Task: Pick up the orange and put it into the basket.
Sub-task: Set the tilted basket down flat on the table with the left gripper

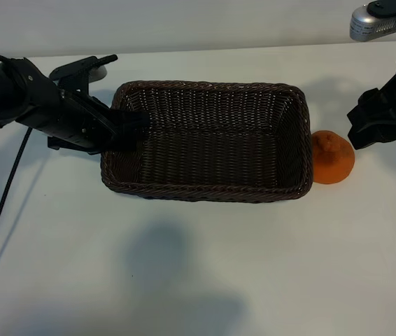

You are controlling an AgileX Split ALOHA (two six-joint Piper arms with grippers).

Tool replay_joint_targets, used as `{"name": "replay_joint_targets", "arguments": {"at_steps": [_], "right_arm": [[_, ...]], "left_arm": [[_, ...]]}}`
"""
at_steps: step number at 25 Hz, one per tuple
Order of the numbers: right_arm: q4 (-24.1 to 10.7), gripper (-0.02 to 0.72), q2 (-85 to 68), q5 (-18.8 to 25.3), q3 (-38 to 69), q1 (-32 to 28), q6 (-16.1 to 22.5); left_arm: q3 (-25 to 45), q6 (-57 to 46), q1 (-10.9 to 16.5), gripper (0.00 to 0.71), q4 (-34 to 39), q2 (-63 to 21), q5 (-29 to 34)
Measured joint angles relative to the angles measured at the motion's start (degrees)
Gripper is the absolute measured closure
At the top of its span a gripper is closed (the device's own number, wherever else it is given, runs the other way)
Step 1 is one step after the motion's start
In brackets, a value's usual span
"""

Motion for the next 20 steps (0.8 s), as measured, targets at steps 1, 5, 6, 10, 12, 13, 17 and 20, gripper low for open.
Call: {"name": "replay_joint_targets", "arguments": {"at_steps": [1, 5, 6, 10, 12, 13, 17, 20], "right_arm": [[0.0, 0.108, 0.0, 0.0, 0.0, 0.0, 0.0], [0.0, 0.108, 0.0, 0.0, 0.0, 0.0, 0.0], [0.0, 0.108, 0.0, 0.0, 0.0, 0.0, 0.0], [0.0, 0.108, 0.0, 0.0, 0.0, 0.0, 0.0], [0.0, 0.108, 0.0, 0.0, 0.0, 0.0, 0.0], [0.0, 0.108, 0.0, 0.0, 0.0, 0.0, 0.0], [0.0, 0.108, 0.0, 0.0, 0.0, 0.0, 0.0], [0.0, 0.108, 0.0, 0.0, 0.0, 0.0, 0.0]], "left_arm": [[0.0, 0.0, 0.0, 0.57, -0.1, 0.2, -0.1], [1.3, -0.1, 0.0, 0.57, -1.3, 0.5, -1.2], [1.5, -0.1, 0.0, 0.57, -1.5, 0.5, -1.6], [1.8, 0.0, 0.0, 0.57, -2.3, 0.5, -2.1], [1.9, 0.0, 0.0, 0.57, -2.7, 0.5, -2.1], [1.9, 0.0, 0.0, 0.57, -2.8, 0.5, -2.1], [1.9, 0.0, 0.0, 0.57, -3.3, 0.5, -2.0], [1.9, 0.0, 0.0, 0.517, -3.9, 0.5, -1.7]]}}
